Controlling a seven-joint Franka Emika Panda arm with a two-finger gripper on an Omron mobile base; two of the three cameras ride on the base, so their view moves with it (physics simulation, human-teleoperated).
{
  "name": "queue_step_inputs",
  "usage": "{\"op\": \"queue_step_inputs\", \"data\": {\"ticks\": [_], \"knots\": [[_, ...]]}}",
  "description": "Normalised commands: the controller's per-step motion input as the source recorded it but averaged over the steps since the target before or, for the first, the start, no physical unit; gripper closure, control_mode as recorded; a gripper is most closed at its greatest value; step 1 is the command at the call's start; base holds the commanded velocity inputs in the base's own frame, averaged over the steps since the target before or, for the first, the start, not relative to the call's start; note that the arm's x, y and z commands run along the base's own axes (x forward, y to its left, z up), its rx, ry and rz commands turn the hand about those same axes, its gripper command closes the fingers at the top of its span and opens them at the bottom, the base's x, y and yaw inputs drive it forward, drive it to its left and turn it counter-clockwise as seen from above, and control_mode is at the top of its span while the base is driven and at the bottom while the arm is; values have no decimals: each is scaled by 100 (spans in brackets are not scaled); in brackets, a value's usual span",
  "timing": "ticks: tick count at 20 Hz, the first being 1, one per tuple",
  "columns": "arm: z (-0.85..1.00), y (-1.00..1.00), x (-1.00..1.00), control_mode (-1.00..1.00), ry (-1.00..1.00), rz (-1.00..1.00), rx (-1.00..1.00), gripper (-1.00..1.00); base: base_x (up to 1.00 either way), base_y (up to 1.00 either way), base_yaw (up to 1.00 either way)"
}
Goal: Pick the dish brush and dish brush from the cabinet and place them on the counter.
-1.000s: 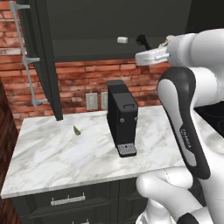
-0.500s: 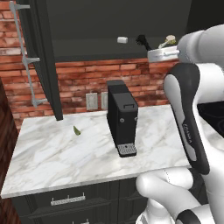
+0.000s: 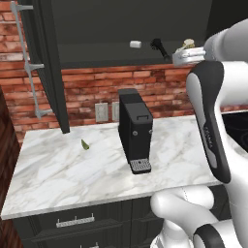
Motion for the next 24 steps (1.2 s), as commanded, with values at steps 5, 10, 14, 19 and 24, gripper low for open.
{"op": "queue_step_inputs", "data": {"ticks": [5,10,14,19,24], "knots": [[0,-18,7,-100,3,-4,0,-100,0,0,0],[-1,-6,10,-100,0,-2,0,-100,0,0,0],[-8,0,23,-100,0,-6,0,-100,0,0,0],[-9,1,25,-100,1,-6,0,-100,0,0,0],[-5,1,27,-100,2,-6,1,-100,0,0,0]]}}
